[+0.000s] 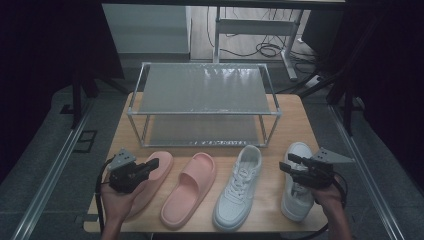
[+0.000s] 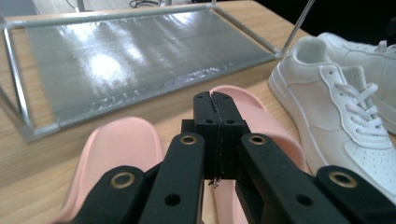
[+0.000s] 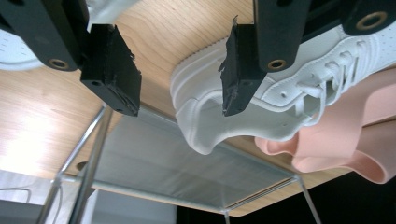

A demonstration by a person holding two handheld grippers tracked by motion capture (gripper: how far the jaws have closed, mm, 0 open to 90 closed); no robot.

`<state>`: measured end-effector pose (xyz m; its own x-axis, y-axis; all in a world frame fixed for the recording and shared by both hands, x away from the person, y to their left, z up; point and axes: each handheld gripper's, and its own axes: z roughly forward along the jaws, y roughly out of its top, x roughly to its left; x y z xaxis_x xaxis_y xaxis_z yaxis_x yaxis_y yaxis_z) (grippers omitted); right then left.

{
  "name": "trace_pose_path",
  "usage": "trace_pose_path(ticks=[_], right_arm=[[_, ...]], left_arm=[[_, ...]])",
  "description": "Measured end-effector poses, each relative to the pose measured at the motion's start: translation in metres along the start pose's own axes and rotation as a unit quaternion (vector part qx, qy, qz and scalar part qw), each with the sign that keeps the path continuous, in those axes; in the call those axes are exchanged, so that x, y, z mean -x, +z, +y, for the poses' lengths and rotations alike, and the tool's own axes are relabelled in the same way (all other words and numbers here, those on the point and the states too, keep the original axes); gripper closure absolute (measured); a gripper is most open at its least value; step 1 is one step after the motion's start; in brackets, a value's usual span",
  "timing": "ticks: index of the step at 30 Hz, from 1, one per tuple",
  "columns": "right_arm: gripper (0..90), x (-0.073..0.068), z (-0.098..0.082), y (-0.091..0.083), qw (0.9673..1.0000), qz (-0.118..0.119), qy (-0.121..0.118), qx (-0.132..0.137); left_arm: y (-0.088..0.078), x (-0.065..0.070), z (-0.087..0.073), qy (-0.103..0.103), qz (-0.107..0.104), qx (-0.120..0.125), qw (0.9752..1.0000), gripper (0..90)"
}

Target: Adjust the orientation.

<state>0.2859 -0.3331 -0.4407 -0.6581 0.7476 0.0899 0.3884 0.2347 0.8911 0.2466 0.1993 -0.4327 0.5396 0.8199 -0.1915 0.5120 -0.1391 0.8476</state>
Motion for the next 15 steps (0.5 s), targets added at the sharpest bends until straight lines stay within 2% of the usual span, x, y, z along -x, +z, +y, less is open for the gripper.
trace_pose_path(ticks=[7, 11, 15], right_arm=[[47.9, 0.000, -0.001, -0.006, 1.0000, -0.006, -0.001, 0.002], [48.9, -0.001, -0.001, -0.005, 0.9999, -0.010, -0.008, -0.006], [48.7, -0.001, -0.003, -0.002, 0.9999, -0.013, -0.004, -0.010]], left_arm=[[-0.009, -0.003, -0.014, -0.002, 0.005, -0.023, 0.9997, 90.0], [-0.017, -0.009, -0.023, -0.011, 0.017, -0.026, 0.9995, 90.0], [-0.024, -0.015, -0.036, -0.024, 0.023, -0.037, 0.9988, 90.0]])
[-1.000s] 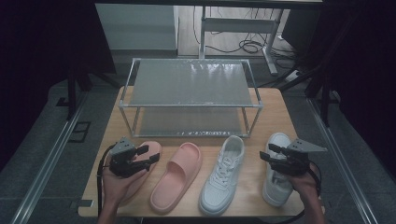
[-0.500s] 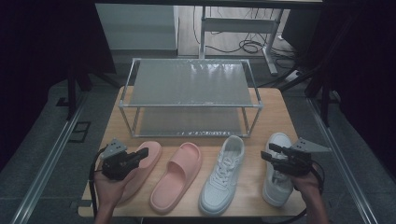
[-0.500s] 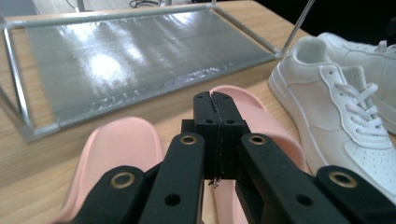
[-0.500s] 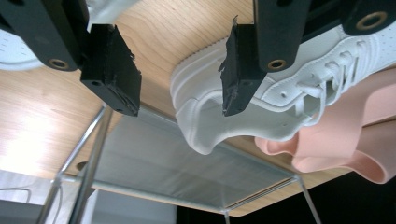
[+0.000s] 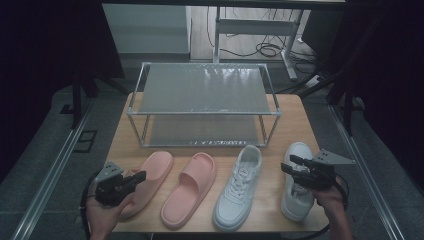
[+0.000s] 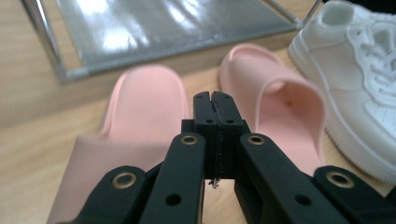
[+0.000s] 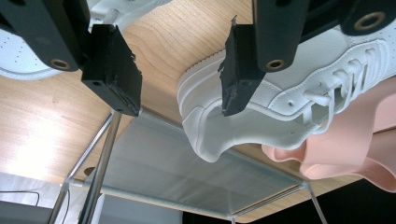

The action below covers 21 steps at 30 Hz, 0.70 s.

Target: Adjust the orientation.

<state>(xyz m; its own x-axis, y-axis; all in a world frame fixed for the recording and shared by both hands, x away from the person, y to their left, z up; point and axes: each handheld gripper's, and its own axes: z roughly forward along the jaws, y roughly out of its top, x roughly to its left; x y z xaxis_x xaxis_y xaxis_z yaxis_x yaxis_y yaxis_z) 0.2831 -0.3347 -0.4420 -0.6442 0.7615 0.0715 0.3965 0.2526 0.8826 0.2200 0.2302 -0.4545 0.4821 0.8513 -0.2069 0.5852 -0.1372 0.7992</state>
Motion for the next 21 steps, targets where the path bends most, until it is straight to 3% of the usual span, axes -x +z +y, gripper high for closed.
trace_pose_path(ticks=[8, 15, 21], right_arm=[[48.1, -0.001, -0.002, 0.001, 1.0000, 0.000, 0.000, -0.002], [48.0, -0.002, -0.001, 0.000, 1.0000, -0.002, 0.001, -0.002], [48.0, -0.002, -0.003, 0.003, 0.9999, -0.007, 0.004, -0.008]], left_arm=[[0.007, 0.006, -0.029, -0.016, -0.004, -0.033, 0.9993, 90.0], [0.017, 0.011, -0.040, -0.022, -0.007, -0.046, 0.9987, 90.0], [0.016, 0.009, -0.052, -0.032, 0.015, -0.062, 0.9975, 90.0]])
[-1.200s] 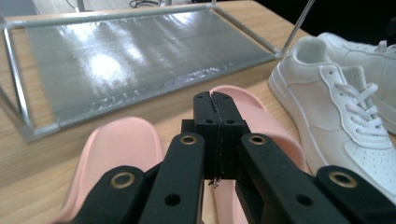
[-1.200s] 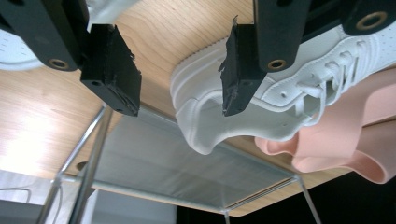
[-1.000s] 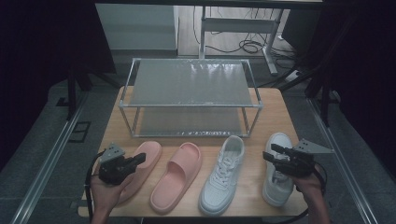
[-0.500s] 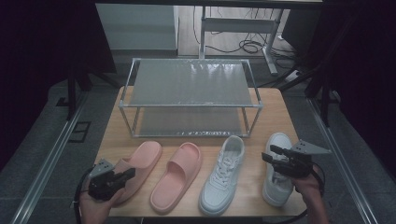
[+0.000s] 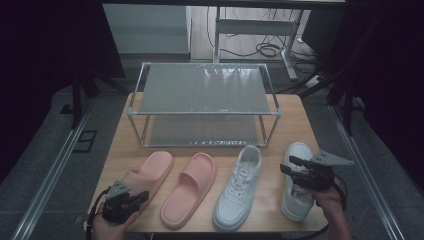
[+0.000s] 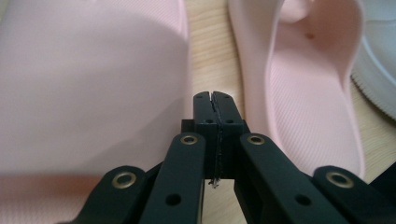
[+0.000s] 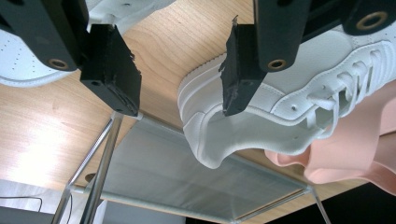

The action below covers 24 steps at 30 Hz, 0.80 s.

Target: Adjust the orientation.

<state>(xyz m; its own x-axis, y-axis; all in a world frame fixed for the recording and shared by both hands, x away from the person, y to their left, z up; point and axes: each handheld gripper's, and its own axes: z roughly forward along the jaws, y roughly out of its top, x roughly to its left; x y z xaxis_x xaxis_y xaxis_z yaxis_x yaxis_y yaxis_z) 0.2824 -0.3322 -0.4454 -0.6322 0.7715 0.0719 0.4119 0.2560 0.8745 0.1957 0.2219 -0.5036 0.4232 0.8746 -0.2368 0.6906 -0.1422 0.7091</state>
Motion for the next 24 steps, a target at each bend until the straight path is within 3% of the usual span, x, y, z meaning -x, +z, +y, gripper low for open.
trace_pose_path(ticks=[4, 10, 24], right_arm=[[47.9, -0.001, -0.001, 0.002, 1.0000, 0.001, -0.005, -0.006], [47.9, -0.001, -0.001, 0.004, 0.9999, 0.001, -0.006, -0.009], [47.8, -0.002, -0.002, 0.004, 0.9998, -0.002, -0.012, -0.013]], left_arm=[[-0.001, -0.005, -0.006, -0.009, 0.010, -0.003, 0.9999, 90.0], [-0.002, -0.009, -0.008, -0.015, 0.003, 0.001, 0.9999, 90.0], [-0.013, -0.029, -0.011, -0.030, 0.031, 0.008, 0.9990, 90.0]])
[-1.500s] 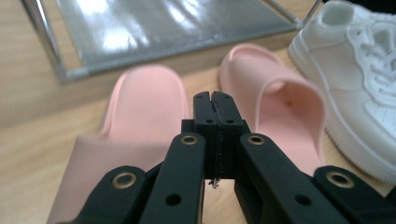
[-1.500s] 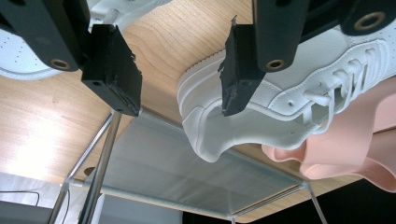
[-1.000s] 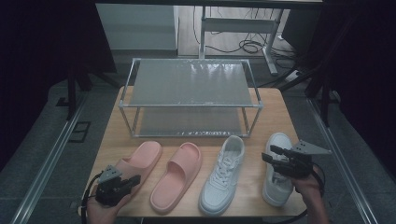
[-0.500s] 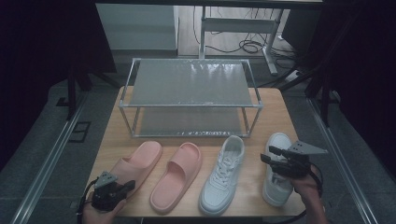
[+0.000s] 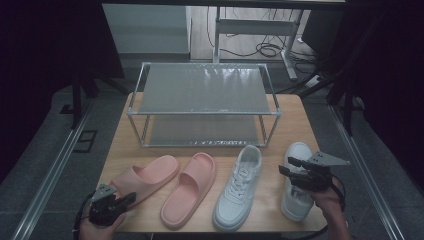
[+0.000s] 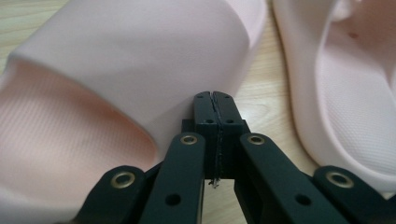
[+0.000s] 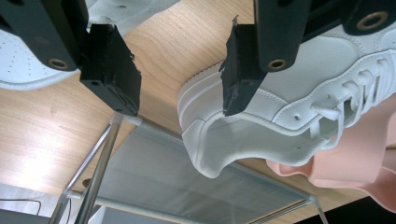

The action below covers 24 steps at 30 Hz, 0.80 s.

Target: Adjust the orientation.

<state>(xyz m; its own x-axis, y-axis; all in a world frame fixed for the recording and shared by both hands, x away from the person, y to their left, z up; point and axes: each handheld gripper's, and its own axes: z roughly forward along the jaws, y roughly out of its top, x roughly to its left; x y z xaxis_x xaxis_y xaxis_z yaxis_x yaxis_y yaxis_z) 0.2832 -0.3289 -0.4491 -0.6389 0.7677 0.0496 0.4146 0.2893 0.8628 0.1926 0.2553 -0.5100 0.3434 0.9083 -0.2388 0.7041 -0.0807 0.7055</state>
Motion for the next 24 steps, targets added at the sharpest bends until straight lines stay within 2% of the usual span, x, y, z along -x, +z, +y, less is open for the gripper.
trace_pose_path(ticks=[15, 24], right_arm=[[47.9, 0.002, -0.001, -0.001, 1.0000, -0.004, 0.000, -0.003], [47.6, 0.001, -0.001, -0.001, 1.0000, -0.005, -0.002, -0.006]], left_arm=[[0.001, -0.033, 0.013, -0.012, 0.022, 0.001, 0.9997, 90.0], [0.005, -0.045, 0.020, -0.021, 0.025, 0.002, 0.9995, 90.0]])
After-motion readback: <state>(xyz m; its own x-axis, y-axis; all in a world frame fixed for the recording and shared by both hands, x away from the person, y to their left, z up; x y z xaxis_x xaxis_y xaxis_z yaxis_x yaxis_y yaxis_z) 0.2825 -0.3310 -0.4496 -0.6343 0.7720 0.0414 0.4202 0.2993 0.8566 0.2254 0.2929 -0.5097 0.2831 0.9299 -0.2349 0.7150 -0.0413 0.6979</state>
